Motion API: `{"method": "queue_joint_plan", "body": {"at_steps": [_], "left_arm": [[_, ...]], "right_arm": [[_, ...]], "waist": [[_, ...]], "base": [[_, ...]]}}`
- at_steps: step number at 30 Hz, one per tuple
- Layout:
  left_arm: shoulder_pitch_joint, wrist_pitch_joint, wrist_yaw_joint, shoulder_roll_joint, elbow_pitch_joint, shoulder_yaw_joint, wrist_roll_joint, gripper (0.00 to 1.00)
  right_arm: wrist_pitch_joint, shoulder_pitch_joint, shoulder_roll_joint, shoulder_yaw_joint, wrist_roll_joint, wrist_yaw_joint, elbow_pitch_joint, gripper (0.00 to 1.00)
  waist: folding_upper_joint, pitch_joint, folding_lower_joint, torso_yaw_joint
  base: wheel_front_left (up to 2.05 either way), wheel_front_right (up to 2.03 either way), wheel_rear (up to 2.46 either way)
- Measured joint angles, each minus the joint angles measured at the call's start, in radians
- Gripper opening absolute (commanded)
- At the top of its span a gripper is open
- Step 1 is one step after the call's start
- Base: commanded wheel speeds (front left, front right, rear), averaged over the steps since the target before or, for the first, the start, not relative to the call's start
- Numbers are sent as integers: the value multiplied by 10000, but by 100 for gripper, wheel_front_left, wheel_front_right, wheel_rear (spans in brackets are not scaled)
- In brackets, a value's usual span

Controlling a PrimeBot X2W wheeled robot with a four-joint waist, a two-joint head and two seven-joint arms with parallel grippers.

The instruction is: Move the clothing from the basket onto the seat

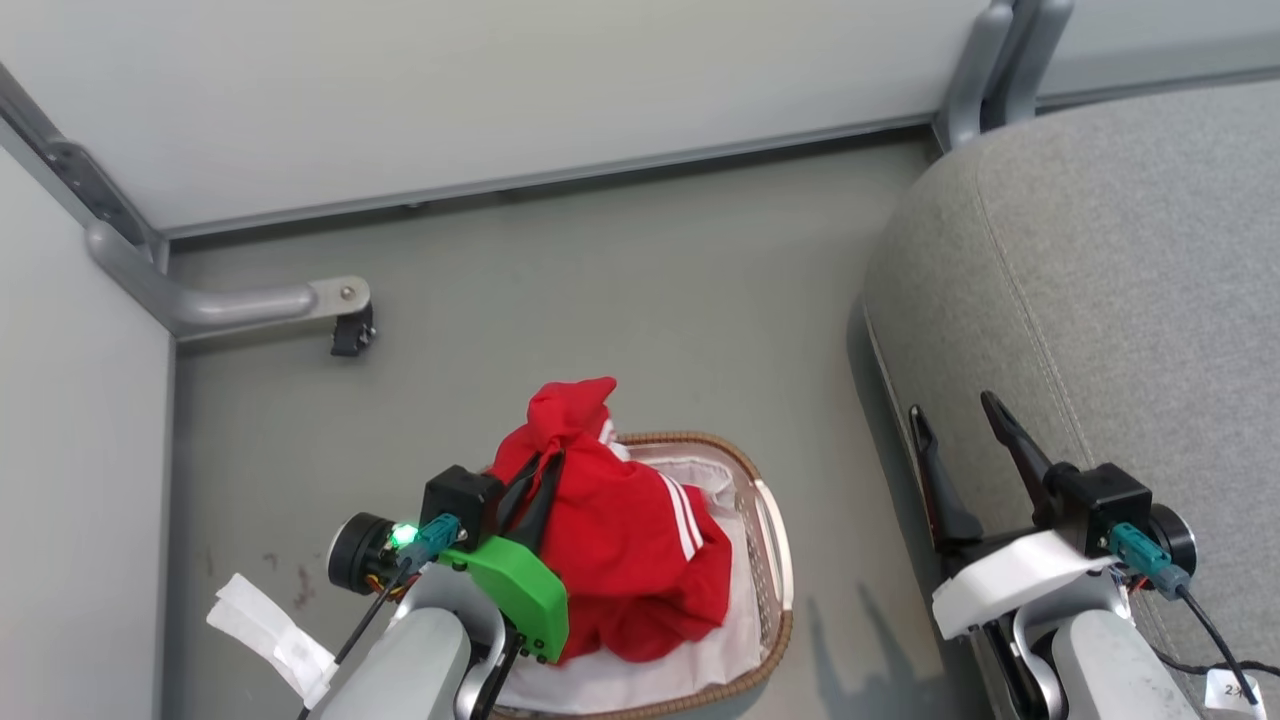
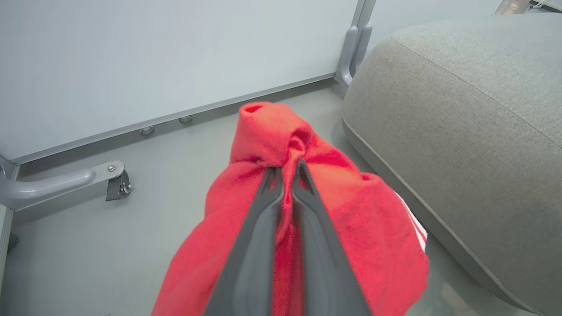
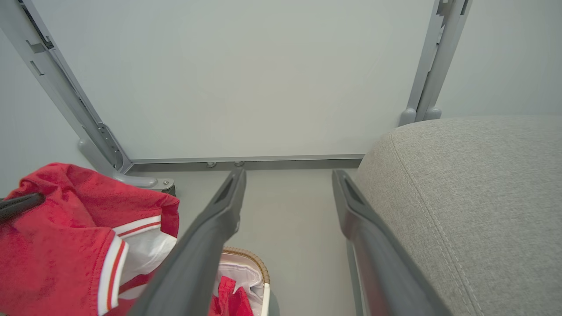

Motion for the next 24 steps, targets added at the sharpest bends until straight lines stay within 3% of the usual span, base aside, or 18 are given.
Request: {"method": "queue_joint_plan", "body": {"at_steps": [19,24], "left_arm": [[258,-8,-132,-405,-2859,1296,487,0],[213,-8,-134,-420,-3001,1392,502,0]], "right_arm": [[0,877,-2,512,15,-2,194,100],[0,908,-8,1317,-44,-2,290,100]], "waist": [[0,-1654,0,388],[0,-1654,0,380]], "base": [[0,0,0],[0,0,0]]}}
